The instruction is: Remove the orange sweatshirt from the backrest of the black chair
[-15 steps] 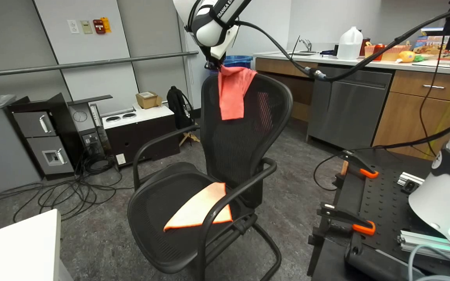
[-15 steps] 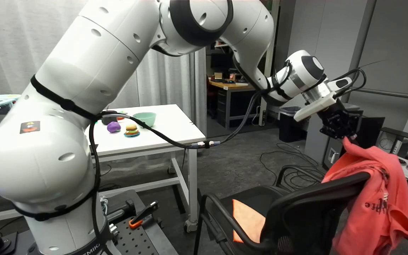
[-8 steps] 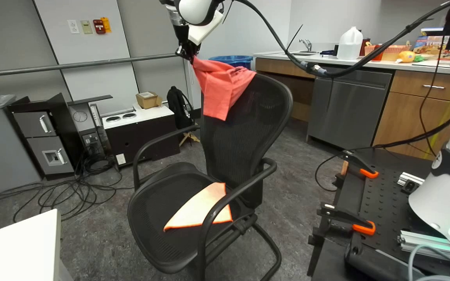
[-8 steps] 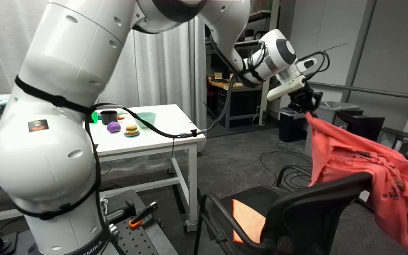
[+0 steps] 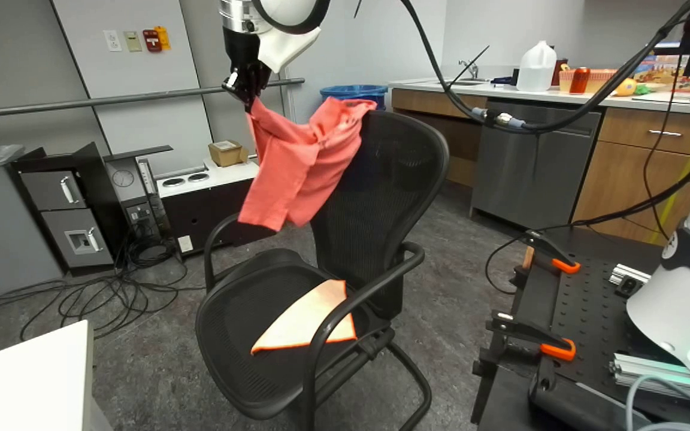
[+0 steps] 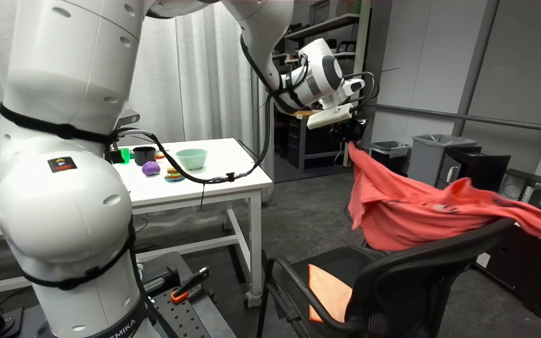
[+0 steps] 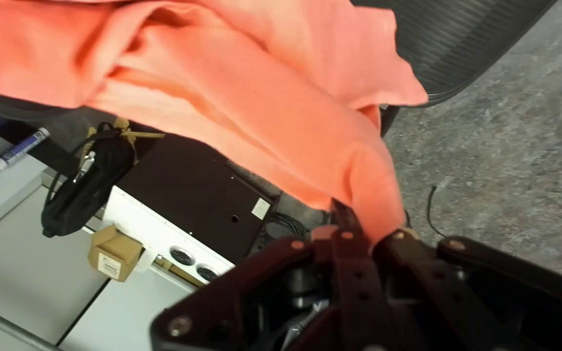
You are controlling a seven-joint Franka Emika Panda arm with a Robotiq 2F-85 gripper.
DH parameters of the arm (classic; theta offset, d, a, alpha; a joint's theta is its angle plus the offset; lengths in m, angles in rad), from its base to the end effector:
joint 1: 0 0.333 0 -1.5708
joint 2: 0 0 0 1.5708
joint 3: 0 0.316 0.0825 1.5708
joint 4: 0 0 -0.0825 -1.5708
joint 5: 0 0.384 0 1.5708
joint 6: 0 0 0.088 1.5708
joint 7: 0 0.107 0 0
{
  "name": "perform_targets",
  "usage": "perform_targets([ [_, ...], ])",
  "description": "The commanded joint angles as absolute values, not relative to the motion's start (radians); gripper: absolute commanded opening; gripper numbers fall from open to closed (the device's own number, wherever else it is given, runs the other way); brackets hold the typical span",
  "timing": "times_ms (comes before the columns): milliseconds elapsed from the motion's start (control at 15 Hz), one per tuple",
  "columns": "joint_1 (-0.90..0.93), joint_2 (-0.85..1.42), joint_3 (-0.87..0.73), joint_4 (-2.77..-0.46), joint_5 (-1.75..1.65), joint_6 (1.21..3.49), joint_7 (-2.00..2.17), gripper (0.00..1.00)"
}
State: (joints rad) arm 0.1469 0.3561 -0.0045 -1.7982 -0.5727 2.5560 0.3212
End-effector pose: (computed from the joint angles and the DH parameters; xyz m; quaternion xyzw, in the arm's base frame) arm 0.6670 0.1037 0.3917 0.9539 0.1151 0.2322 0.1513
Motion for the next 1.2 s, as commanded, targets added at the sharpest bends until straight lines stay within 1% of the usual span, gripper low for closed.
perform_targets([
  [0,0.156,0.264,0.026,-1.917,-0.486,2.615,0.253,0.01],
  [267,0.150,0.235,0.040,-1.946,-0.413,2.606,0.213,0.01],
  [1133,0.100,0.237,-0.017,-1.936,-0.359,2.579,0.192,0.01],
])
